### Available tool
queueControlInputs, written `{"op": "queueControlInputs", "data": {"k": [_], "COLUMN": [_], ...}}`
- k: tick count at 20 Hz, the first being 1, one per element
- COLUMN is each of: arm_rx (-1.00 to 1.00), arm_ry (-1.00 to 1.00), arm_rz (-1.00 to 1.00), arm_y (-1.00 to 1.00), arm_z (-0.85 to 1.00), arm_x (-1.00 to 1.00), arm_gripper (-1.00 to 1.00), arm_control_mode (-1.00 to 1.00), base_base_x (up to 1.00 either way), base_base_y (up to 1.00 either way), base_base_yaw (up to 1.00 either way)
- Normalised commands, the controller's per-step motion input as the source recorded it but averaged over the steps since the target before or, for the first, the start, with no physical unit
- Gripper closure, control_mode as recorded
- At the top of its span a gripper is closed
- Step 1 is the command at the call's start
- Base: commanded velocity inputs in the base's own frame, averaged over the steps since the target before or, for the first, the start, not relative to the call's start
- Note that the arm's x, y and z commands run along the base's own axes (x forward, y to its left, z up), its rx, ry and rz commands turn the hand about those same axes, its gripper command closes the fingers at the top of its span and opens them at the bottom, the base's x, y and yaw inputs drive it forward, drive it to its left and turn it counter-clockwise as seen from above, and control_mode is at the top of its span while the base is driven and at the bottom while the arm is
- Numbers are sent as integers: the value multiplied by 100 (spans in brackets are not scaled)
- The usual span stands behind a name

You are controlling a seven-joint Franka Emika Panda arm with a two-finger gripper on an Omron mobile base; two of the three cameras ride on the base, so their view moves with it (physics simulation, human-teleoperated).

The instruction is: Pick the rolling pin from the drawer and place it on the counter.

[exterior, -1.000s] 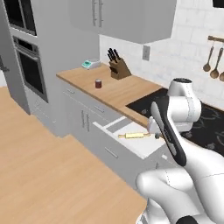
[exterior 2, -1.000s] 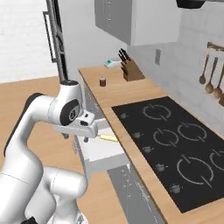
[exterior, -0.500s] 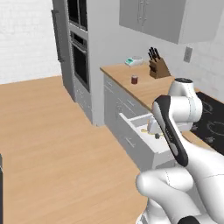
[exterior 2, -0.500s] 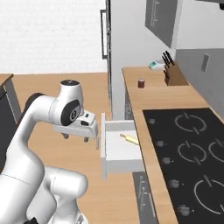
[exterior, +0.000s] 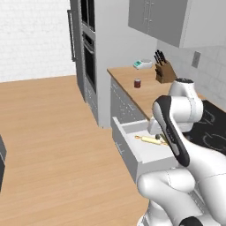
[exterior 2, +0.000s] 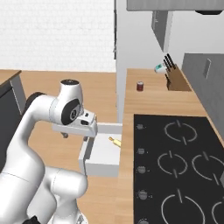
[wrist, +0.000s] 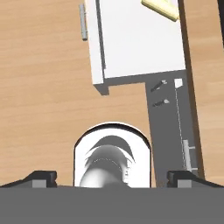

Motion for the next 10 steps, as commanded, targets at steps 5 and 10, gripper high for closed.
{"op": "queueControlInputs", "data": {"k": [5, 10], "arm_rx": [0, 2], "arm_ry": [0, 3], "arm_rz": [11, 0], "arm_y": [17, 44], "arm_z": [-9, -40], "arm_x": [26, 71], "arm_gripper": [-100, -100], "arm_control_mode": [-100, -100], "base_base_x": [0, 0], "base_base_y": [0, 0], "base_base_yaw": [0, 0]}}
